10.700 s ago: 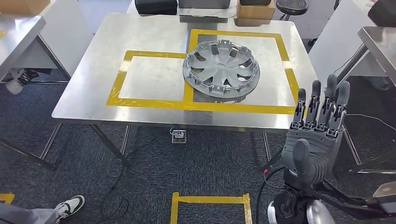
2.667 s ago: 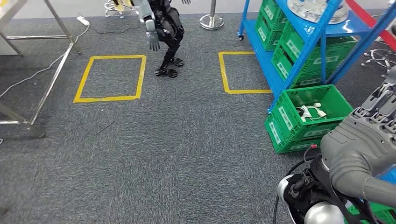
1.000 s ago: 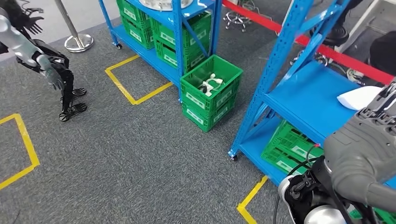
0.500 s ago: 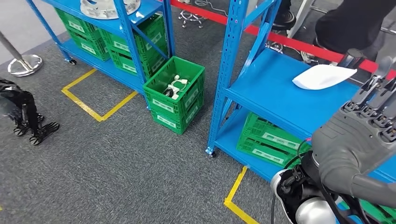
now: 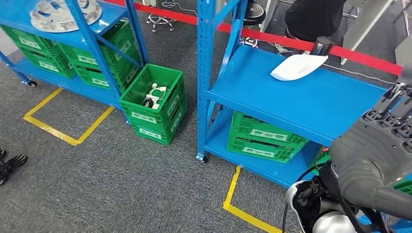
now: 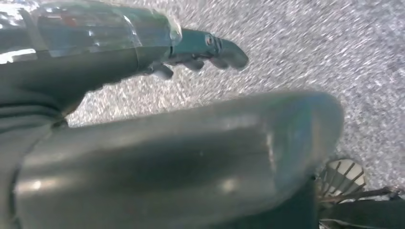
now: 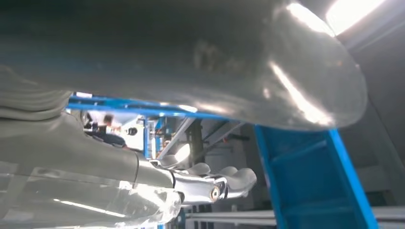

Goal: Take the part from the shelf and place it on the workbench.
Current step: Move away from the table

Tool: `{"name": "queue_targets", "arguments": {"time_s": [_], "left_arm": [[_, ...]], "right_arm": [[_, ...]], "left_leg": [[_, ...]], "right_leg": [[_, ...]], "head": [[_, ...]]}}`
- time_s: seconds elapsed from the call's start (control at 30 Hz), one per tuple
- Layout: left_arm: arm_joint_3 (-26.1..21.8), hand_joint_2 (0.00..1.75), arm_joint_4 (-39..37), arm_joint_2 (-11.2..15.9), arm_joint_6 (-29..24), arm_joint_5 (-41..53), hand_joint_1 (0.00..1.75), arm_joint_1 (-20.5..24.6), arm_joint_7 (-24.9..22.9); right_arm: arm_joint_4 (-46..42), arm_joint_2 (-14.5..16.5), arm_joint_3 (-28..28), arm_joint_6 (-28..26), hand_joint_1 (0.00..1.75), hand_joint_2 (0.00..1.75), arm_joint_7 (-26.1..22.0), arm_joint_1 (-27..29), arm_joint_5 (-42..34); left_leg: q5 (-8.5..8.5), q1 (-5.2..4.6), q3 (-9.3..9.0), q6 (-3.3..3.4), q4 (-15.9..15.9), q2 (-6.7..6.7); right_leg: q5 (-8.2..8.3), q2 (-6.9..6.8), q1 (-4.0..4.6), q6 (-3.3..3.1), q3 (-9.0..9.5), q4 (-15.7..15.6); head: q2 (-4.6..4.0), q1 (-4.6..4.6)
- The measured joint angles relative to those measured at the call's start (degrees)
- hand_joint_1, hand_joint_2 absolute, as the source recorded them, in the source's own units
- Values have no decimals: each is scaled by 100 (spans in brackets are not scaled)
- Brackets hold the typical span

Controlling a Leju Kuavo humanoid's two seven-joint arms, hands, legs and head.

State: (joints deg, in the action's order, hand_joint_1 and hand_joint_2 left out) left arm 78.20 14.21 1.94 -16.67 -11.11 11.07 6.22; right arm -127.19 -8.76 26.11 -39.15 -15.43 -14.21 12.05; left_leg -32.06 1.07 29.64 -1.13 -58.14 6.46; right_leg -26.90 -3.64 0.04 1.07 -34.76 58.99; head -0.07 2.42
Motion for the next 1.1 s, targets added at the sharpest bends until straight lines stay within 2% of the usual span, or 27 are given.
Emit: {"name": "queue_targets", "arguments": {"time_s": [0.07, 0.1, 0.17, 0.2, 0.23, 0.27, 0.3, 0.33, 0.37, 0.4, 0.43, 0.47, 0.5, 0.53, 0.57, 0.6, 0.67, 0.73, 0.77, 0.8, 0.83, 0.87, 0.9, 0.97, 1.03, 1.07, 1.1], "left_arm": [[2, 0, 1, -7, 1, 20, 0, 10, 2], [4, 0, 1, -12, 2, 33, 0, 17, 4], [8, 0, 1, -19, 1, 49, 0, 28, 13], [8, 0, 1, -19, 2, 56, 0, 25, 16], [10, 0, 0, -19, 2, 60, 0, 13, 19], [11, 0, -1, -19, 3, 64, 0, -3, 18], [14, 0, -1, -19, 4, 67, 0, -15, 18], [16, 0, -1, -19, 4, 73, 0, -23, 18], [17, 0, -1, -19, 4, 78, 0, -25, 17], [17, 0, -1, -18, 4, 85, 0, -24, 17], [18, 0, -2, -16, 5, 91, 0, -25, 17], [19, 0, -2, -13, 6, 95, 0, -27, 16], [20, 0, -3, -9, 8, 97, 0, -30, 16], [22, 0, -4, -4, 10, 100, 0, -36, 16], [23, 0, -4, -1, 12, 103, 0, -39, 17], [24, 0, -4, 1, 14, 107, 0, -39, 20], [25, 0, -1, -6, 15, 118, 0, -37, 27], [27, 0, -1, -14, 17, 126, 0, -49, 33], [28, 0, -1, -15, 19, 131, 0, -56, 33], [29, 0, -2, -13, 19, 134, 0, -61, 32], [30, 0, -2, -12, 18, 138, 0, -61, 32], [30, 0, -2, -16, 17, 142, 0, -57, 32], [29, 0, -1, -25, 17, 144, 0, -49, 33], [28, 0, -1, -44, 17, 148, 0, -33, 33], [29, 0, 0, -57, 17, 149, 0, -24, 33], [29, 0, 1, -64, 17, 150, 0, -20, 33], [30, 0, 1, -72, 17, 150, 0, -14, 33]], "right_arm": [[-1, -6, 4, 0, 0, 0, 10, -4, 11], [-6, -10, 4, 0, 0, 0, 19, -5, 23], [-11, -22, 5, 1, 0, 0, 43, -37, 46], [-10, -24, 5, 1, 0, 0, 54, -50, 51], [-6, -25, 7, 2, 0, 0, 62, -63, 52], [-2, -26, 8, 2, 0, 0, 70, -66, 51], [1, -27, 8, 1, 0, 0, 79, -65, 50], [2, -28, 9, 1, 0, 0, 89, -66, 49], [2, -28, 8, 1, 0, 0, 100, -68, 47], [2, -28, 8, 1, 0, 0, 109, -69, 46], [3, -29, 8, 2, 0, 0, 116, -73, 45], [6, -30, 9, 2, 0, 0, 121, -82, 44], [11, -32, 10, 2, 0, 0, 127, -90, 40], [19, -33, 13, 1, 0, 0, 133, -96, 37], [25, -35, 18, 1, 0, 0, 140, -100, 34], [29, -39, 21, 0, 0, 0, 150, -99, 31], [38, -49, 31, 0, 0, 0, 164, -119, 28], [51, -54, 43, 0, 0, 0, 170, -136, 19], [61, -56, 49, 0, 0, 0, 172, -132, 14], [70, -58, 55, 0, 0, 0, 173, -119, 10], [80, -61, 60, 0, 0, 0, 174, -106, 9], [88, -64, 66, 0, 0, 0, 175, -97, 9], [92, -68, 71, 0, 0, 0, 176, -93, 9], [94, -76, 81, 0, 0, 0, 177, -94, 9], [94, -81, 89, 0, 0, 0, 178, -91, 9], [93, -84, 92, 0, 0, 0, 178, -90, 9], [91, -89, 95, 0, 0, 0, 179, -83, 9]], "left_leg": [[-18, -9, -42, -62, 31, 83], [-52, 2, -65, -92, 23, -22], [-245, 24, 46, -128, -259, -426], [-399, 32, 216, -132, -584, -642], [-548, 30, 441, -130, -970, -722], [-640, 28, 662, -130, -1316, -723], [-631, 28, 825, -130, -1516, -704], [-505, 30, 892, -127, -1512, -693], [-273, 35, 848, -120, -1290, -710], [-10, 44, 735, -110, -934, -817], [181, 64, 615, -95, -605, -1016], [285, 78, 502, -82, -328, -1183], [303, 78, 440, -67, -188, -1312], [270, 70, 409, -49, -151, -1333], [259, 59, 374, -27, -108, -1240], [263, 56, 347, 0, -85, -1144], [258, 67, 266, 61, -19, -919], [221, 51, 201, 109, 6, -672], [195, 40, 178, 121, 6, -545], [167, 31, 154, 124, 5, -430], [139, 22, 125, 120, 5, -328], [110, 16, 89, 109, 5, -241], [80, 10, 48, 99, 6, -173], [24, -11, -10, 60, 8, -67], [-5, -31, -36, 8, 23, 14], [-12, -37, -62, -22, 40, 58], [-33, -30, -89, -55, 53, 12]], "right_leg": [[-36, 55, 18, -68, 15, -43], [-31, 104, 8, -97, 36, -77], [-14, 197, -25, -160, 94, -149], [-12, 246, -32, -184, 112, -165], [-18, 309, -29, -203, 117, -167], [-26, 384, -23, -216, 118, -163], [-35, 468, -16, -223, 123, -157], [-46, 555, -14, -224, 133, -149], [-62, 645, -15, -217, 150, -138], [-84, 729, -22, -201, 169, -125], [-109, 805, -26, -175, 177, -105], [-128, 883, -39, -142, 169, -81], [-136, 958, -62, -102, 149, -69], [-131, 1041, -85, -58, 125, -69], [-119, 1135, -110, -16, 108, -79], [-119, 1150, -117, 19, 98, -81], [-242, 895, -90, 79, -16, 142], [-538, 518, -78, 133, -361, 800], [-665, 437, -86, 153, -566, 1170], [-707, 398, -94, 162, -707, 1412], [-639, 377, -99, 162, -744, 1450], [-471, 354, -100, 150, -667, 1272], [-245, 307, -93, 125, -494, 919], [18, 118, -39, 41, -134, 221], [10, 10, 17, -38, -2, -39], [2, 47, 28, -70, 1, -69], [6, 88, 16, -103, 21, -96]], "head": [[0, -9], [0, -19], [0, -44], [0, -79], [0, -114], [0, -150], [0, -182], [0, -209], [0, -232], [0, -254], [0, -272], [0, -276], [0, -275], [0, -274], [0, -273], [0, -272], [0, -215], [0, -140], [0, -120], [0, -113], [0, -105], [0, -96], [0, -85], [0, -61], [0, -41], [0, -32], [0, -27]]}}
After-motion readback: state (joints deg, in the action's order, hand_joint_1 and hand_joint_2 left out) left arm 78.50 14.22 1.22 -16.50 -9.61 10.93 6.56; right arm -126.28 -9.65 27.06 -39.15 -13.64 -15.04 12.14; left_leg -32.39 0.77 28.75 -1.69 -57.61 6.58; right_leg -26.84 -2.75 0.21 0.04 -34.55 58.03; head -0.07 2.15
